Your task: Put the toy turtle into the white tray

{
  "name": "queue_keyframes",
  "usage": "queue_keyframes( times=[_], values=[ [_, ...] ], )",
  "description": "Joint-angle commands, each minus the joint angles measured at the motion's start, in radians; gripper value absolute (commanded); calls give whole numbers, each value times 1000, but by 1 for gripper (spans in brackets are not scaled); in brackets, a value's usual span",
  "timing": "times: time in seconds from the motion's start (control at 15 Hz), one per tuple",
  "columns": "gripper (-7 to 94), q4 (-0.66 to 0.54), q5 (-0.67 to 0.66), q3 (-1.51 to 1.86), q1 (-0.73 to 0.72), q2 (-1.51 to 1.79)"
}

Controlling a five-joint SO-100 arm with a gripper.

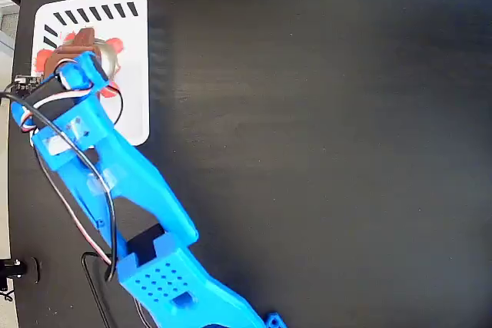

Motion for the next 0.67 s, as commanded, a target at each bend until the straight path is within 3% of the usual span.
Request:
queue_keyframes(
  times=[0.0,0.27,0.4,0.53,0.6],
  values=[
    [61,-9,25,6,-26,49],
    [60,-3,34,6,-29,84],
    [54,-3,17,29,-18,163],
    [42,-41,-17,158,-9,291],
    [30,-66,-23,232,0,365]
  ],
)
